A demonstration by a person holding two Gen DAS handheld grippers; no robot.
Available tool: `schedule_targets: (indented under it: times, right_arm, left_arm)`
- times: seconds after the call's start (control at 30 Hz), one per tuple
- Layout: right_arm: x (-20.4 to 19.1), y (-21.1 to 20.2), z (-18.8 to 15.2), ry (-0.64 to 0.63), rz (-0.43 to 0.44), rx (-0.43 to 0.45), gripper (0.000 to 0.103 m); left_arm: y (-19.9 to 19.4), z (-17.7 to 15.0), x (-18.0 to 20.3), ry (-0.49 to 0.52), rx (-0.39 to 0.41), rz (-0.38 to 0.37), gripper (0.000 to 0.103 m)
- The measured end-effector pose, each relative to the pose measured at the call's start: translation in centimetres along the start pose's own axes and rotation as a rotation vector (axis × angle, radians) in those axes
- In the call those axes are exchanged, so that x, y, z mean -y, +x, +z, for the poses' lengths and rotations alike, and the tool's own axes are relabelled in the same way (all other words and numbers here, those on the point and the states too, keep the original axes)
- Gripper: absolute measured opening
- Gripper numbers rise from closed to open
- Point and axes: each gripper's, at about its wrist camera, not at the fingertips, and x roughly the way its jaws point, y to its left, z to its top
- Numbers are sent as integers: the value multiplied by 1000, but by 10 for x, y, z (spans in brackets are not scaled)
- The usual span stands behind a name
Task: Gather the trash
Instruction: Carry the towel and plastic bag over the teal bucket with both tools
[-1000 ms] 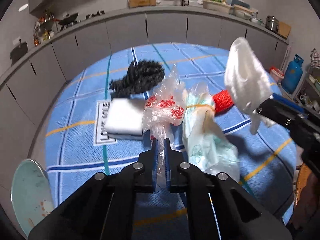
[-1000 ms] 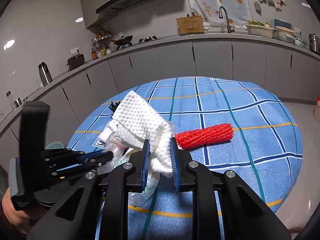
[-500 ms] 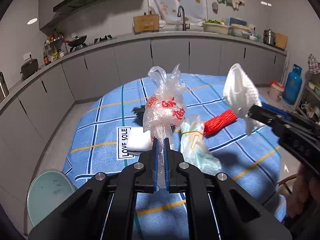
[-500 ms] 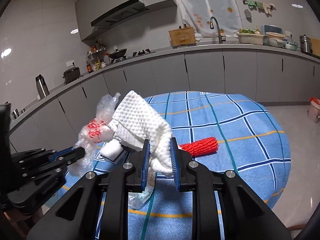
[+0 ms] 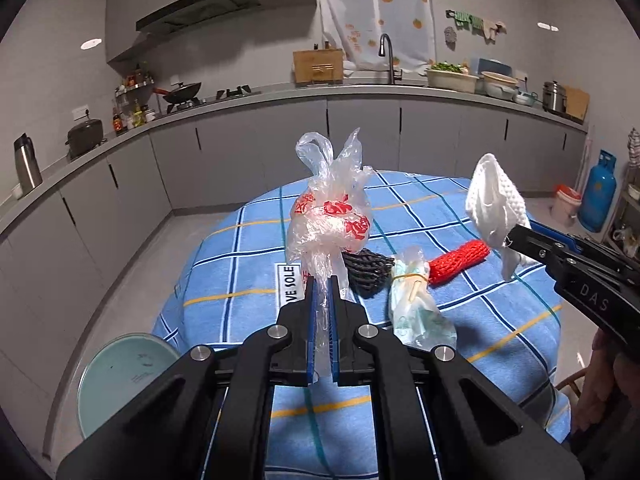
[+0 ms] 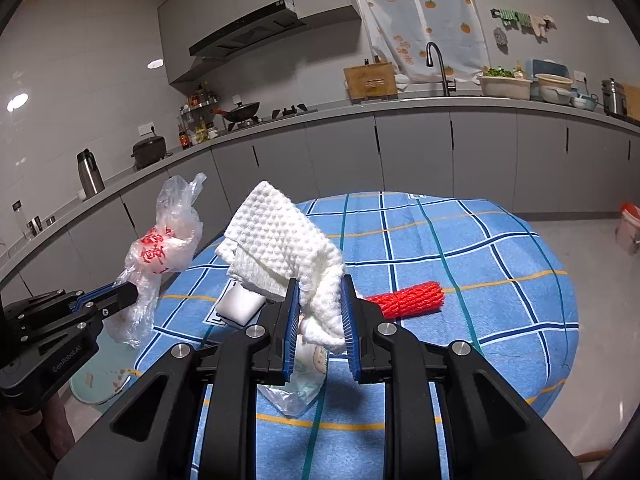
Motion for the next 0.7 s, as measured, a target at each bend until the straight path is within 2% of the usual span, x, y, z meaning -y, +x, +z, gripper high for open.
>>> schedule_targets:
  times: [0.27, 0.7]
  right_arm:
    - [-15, 5, -1, -15, 38, -13, 21]
    - [-65, 23, 1, -83, 131, -42, 21]
  left_arm:
    - [-5, -7, -18, -28, -10, 46, 5]
    - [-10, -17, -54, -82, -29, 110, 5]
